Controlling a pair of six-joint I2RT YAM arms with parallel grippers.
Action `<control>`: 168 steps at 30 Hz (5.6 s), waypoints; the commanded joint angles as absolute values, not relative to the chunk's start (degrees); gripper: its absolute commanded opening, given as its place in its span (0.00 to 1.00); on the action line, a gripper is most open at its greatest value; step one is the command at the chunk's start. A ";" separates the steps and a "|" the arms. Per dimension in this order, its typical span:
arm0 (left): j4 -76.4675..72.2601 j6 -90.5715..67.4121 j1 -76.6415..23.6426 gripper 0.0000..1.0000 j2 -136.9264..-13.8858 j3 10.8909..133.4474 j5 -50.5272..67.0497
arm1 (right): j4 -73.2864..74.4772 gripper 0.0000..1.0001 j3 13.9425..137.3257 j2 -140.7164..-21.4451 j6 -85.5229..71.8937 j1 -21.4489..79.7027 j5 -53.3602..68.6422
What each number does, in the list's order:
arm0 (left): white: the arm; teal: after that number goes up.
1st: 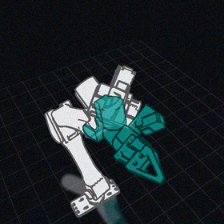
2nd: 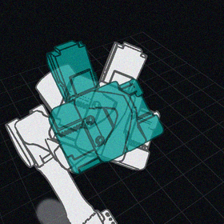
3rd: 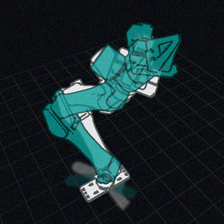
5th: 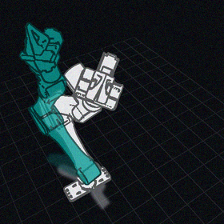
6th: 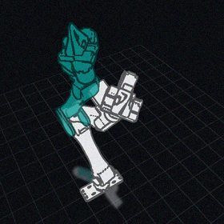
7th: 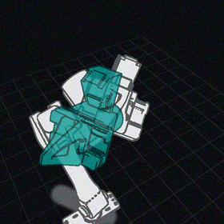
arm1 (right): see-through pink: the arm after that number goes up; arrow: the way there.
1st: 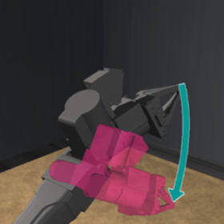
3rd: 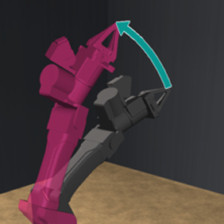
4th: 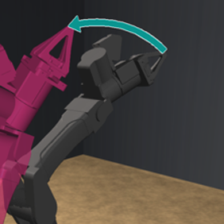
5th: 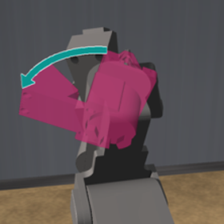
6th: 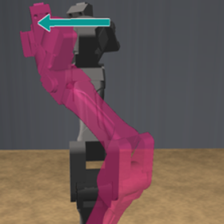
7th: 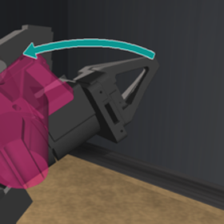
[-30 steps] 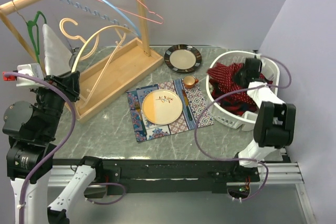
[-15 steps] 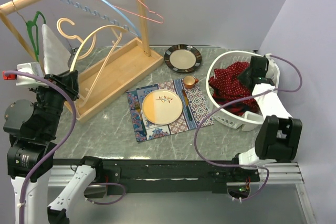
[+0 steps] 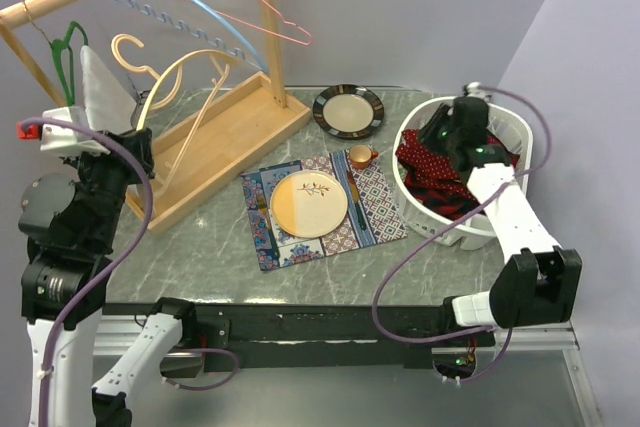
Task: Remove the skirt from the hanger
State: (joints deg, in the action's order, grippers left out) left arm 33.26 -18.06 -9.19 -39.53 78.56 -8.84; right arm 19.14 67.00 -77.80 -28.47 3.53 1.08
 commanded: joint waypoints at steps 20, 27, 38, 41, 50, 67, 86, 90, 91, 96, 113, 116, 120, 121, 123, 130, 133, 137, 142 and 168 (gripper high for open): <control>31.02 -16.96 -9.05 0.01 -58.62 94.40 -25.83 | 22.49 0.95 61.69 -69.88 -27.34 3.51 -10.37; 29.44 -13.20 -9.05 0.01 -56.51 90.26 -29.88 | 26.37 1.00 65.21 -64.87 -26.19 4.83 -8.44; 21.36 -2.82 -9.05 0.01 -58.88 89.29 -38.76 | 24.87 1.00 69.78 -60.03 -27.95 12.56 -15.46; 21.01 -1.67 -9.14 0.01 -60.73 90.87 -39.37 | 24.61 1.00 71.19 -60.47 -27.86 13.97 -15.91; 18.28 0.35 -9.40 0.01 -60.65 89.74 -36.13 | 23.82 1.00 72.60 -60.03 -28.04 15.73 -17.75; 17.48 3.25 -10.02 0.01 -49.21 80.15 -26.28 | 20.92 1.00 69.09 -58.19 -28.74 17.67 -16.79; 15.56 4.83 -10.02 0.01 -56.69 88.68 -31.63 | 13.98 1.00 60.73 -55.55 -27.60 17.67 -13.72; 15.38 6.68 -10.02 0.01 -59.23 90.52 -32.61 | 13.01 1.00 59.94 -55.20 -27.42 17.67 -12.05; 15.90 7.11 -10.11 0.01 -59.85 91.48 -32.78 | 12.66 1.00 59.77 -55.02 -27.42 17.67 -11.69; 16.35 7.82 -10.19 0.01 -61.08 91.76 -34.71 | 11.78 1.00 59.24 -54.05 -27.16 17.67 -10.99; 12.92 10.38 -14.68 0.01 -70.92 91.76 -44.65 | 10.63 1.00 58.10 -53.53 -27.77 17.84 -8.17; 14.41 8.53 -15.47 0.01 -72.42 92.63 -43.16 | 10.55 1.00 57.75 -53.26 -27.77 17.84 -8.17; 13.54 7.65 -17.31 0.06 -73.56 92.47 -41.93 | 12.04 1.00 58.36 -53.70 -27.86 17.75 -7.65; 13.45 7.82 -17.58 0.10 -73.65 92.46 -41.75 | 12.30 1.00 58.36 -53.61 -27.86 17.84 -7.73; 14.41 7.30 -18.54 0.16 -74.96 93.51 -40.88 | 12.57 1.00 58.45 -53.26 -27.95 17.93 -8.43; 19.51 5.20 -23.11 0.65 -76.12 97.20 -39.82 | 14.15 1.00 59.94 -51.86 -28.48 18.89 -9.05; 20.31 4.30 -26.44 0.72 -74.19 96.86 -40.34 | 13.98 1.00 59.59 -51.24 -28.39 19.60 -8.88; 23.89 1.50 -28.74 0.83 -69.62 94.92 -41.23 | 15.29 1.00 61.78 -52.12 -28.39 19.78 -8.00; 31.89 -3.86 -28.74 0.87 -65.31 98.43 -40.43 | 12.84 1.00 59.95 -50.98 -29.70 19.95 -4.84; 43.07 -12.30 -10.46 0.60 -62.84 91.23 -49.83 | 10.11 1.00 60.56 -55.28 -29.09 20.13 -1.93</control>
